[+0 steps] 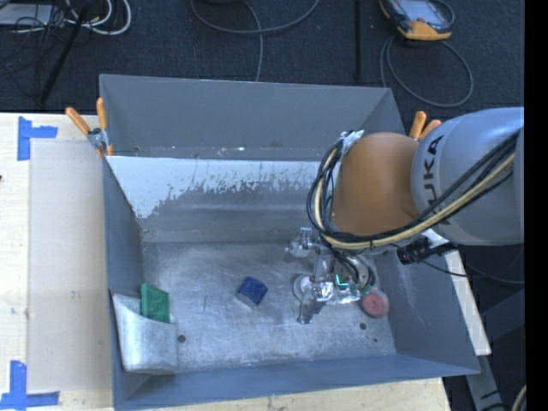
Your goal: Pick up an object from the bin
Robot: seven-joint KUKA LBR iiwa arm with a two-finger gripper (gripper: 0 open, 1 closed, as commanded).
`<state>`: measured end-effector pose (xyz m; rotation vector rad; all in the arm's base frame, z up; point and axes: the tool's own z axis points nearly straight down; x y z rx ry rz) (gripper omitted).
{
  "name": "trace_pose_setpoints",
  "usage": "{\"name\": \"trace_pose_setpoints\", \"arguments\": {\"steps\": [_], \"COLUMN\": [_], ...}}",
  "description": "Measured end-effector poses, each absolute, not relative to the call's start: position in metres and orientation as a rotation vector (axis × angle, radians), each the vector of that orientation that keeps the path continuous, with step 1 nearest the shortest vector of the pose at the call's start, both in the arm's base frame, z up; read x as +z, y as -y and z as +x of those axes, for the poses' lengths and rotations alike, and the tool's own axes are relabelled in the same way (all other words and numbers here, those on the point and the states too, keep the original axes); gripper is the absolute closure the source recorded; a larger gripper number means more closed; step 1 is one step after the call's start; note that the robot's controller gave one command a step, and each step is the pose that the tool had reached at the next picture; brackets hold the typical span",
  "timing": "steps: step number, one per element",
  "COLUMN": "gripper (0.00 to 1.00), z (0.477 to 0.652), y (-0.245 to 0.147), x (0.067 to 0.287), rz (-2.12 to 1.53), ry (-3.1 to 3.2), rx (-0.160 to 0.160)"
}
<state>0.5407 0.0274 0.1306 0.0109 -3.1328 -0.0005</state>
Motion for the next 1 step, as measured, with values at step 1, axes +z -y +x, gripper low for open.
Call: {"name": "trace_pose_setpoints", "arguments": {"steps": [1], "gripper": [0.00], "z": [0.5996], "y": [0.1046], "x": [0.0719], "rz": [0.236], "ry": [3.136], "rx": [-0.002]}}
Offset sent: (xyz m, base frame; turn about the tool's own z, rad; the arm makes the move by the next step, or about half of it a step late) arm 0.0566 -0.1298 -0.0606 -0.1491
